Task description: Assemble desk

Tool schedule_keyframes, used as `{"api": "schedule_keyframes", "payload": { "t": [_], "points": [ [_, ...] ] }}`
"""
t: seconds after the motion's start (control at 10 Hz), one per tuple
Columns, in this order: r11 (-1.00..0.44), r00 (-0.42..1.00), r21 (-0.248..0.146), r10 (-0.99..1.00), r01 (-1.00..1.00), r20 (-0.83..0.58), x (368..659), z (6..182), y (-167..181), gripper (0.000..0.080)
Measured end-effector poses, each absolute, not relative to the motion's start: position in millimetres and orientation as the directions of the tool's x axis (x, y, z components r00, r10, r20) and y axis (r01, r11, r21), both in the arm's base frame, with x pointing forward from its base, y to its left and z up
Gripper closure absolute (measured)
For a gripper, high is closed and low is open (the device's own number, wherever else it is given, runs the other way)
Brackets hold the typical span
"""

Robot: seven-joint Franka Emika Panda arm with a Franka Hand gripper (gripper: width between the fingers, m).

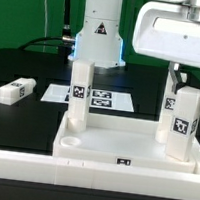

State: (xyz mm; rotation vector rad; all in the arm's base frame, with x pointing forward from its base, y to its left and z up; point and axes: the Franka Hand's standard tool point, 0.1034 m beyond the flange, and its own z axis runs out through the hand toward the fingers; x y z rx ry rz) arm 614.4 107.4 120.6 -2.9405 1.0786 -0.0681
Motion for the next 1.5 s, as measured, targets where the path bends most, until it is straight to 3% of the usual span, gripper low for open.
{"api": "schedule_keyframes", "payload": {
  "t": [0.3, 1.0, 1.1, 1.2, 1.3, 1.4, 1.5],
  "points": [
    [-0.486, 0.486, -0.041, -0.874, -0.873, 0.005, 613, 119.9, 109, 0.0509],
    [0.024, -0.022, -0.066, -0.999, -0.998, -0.031, 616, 118.2, 115, 0.0509],
    [0.042, -0.040, -0.067, -0.999, -0.997, -0.033, 616, 118.2, 116, 0.0509],
    [0.051, -0.049, -0.067, -0.998, -0.996, -0.033, 616, 118.1, 116, 0.0433],
    [0.014, -0.012, -0.067, -0.999, -0.998, -0.030, 616, 117.9, 116, 0.0433],
    [-0.017, 0.018, -0.065, -0.999, -0.998, -0.026, 615, 116.9, 118, 0.0297],
    [-0.113, 0.114, -0.067, -0.993, -0.991, -0.018, 615, 116.4, 119, 0.0297]
  ]
}}
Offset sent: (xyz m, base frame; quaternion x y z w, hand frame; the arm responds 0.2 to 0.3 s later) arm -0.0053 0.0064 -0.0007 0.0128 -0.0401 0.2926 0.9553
